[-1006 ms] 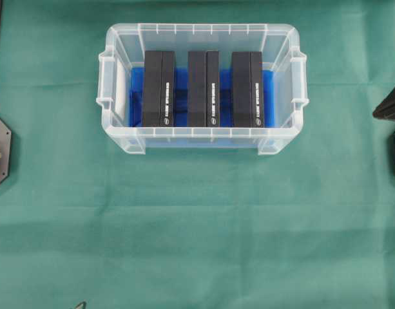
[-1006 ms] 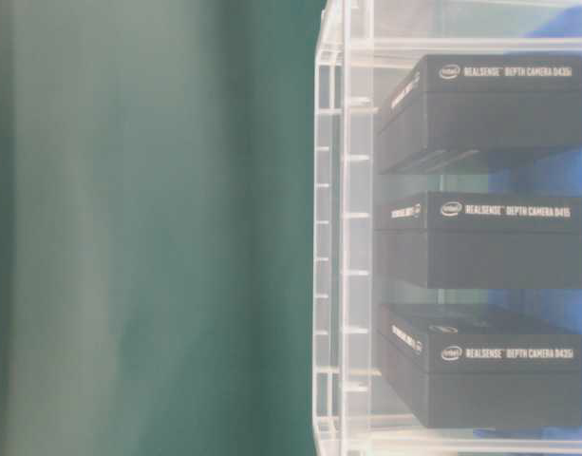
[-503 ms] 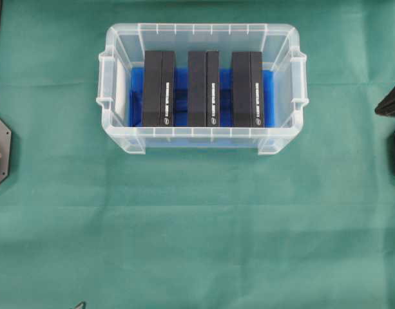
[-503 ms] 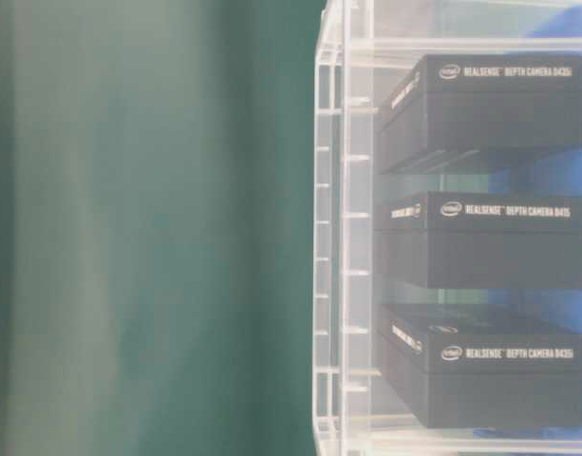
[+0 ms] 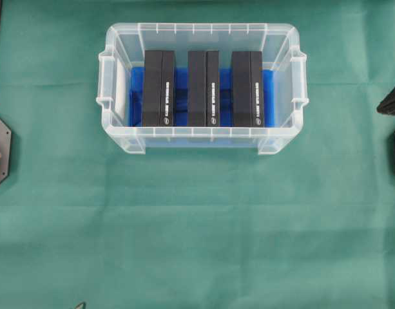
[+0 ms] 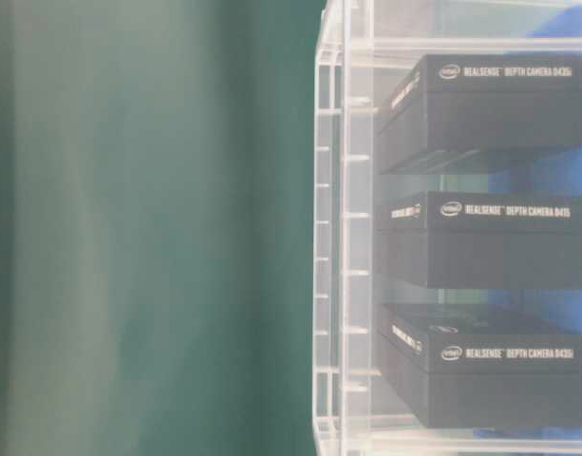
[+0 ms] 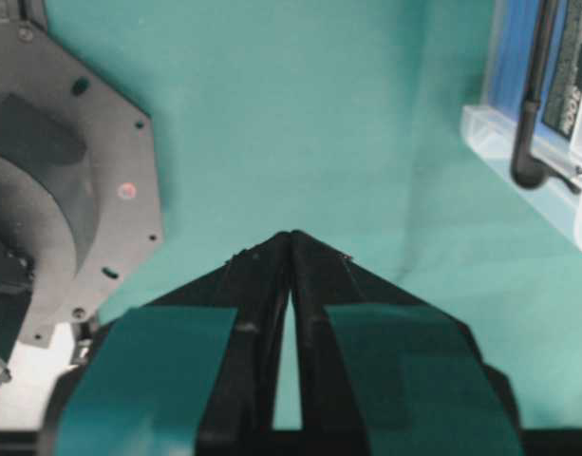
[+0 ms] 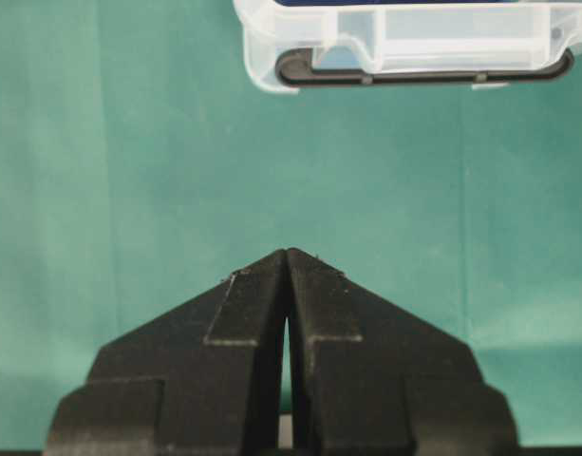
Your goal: Take the box out of the case with the left arm.
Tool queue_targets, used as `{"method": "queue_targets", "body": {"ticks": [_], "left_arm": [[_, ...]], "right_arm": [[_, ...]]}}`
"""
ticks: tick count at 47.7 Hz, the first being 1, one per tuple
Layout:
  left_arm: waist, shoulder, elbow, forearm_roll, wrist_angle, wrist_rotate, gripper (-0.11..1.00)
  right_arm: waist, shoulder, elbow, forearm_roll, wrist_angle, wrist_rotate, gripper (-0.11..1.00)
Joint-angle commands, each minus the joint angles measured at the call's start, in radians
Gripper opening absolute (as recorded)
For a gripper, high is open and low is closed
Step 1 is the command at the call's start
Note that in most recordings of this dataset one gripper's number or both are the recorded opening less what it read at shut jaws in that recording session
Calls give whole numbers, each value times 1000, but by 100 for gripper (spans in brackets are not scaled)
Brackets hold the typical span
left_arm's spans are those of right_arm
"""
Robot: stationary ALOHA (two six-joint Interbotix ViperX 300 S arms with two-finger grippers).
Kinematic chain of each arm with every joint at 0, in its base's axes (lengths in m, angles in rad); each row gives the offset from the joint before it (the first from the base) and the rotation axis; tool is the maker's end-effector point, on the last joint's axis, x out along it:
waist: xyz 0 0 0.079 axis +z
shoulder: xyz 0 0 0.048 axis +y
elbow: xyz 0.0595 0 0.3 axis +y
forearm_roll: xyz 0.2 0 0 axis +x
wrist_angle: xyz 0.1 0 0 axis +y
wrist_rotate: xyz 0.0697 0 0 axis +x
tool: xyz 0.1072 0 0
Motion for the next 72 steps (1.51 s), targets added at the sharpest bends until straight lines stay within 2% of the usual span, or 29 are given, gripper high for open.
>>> {"method": "queue_targets", "body": {"ticks": [1,6,14,18,46,58,72], "left_arm": [[-6,8,-12,-2,5,-2,14],[-12,12,-12,-2,8,-2,31],[-14,12,-9,-2,6,3,79],[-14,11,-9,-2,8,8,95],[-14,25,-14,-2,31,0,95],[-20,106,-46,-2,26,2,95],[-75,258,-149,-2,-37,2,95]], "right_arm": [[-2,8,-26,-3,-2,2,0],[-2,12,-25,-3,-2,2,0],[-2,15,-25,-3,-2,2,0],[-2,15,-25,-5,-2,2,0],[-2,15,-26,-3,-2,2,0],[-2,15,-25,-5,-2,2,0],[-2,15,-25,-21,21,2,0]]}}
